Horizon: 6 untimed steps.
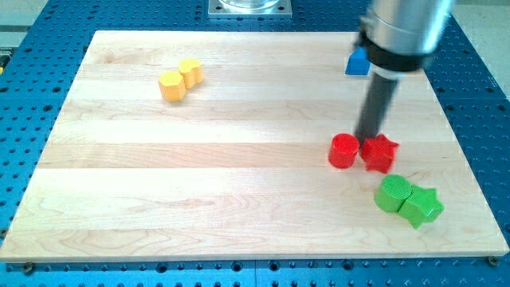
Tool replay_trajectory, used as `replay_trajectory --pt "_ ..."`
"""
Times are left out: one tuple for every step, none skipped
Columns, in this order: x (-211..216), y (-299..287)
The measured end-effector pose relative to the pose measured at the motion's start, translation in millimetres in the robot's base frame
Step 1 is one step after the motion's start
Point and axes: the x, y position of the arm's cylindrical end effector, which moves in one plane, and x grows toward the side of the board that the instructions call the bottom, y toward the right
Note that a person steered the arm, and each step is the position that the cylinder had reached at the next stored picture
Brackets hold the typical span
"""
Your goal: Move the red circle left to the green circle
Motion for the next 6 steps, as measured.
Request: replay_trajectory --pt "-1.8 13.2" --pt "-5.6 -41.0" --pt "-31.8 -106.2" --pt "42.9 -110.7" --pt "52.6 -120.5" --pt "69.9 -143.4"
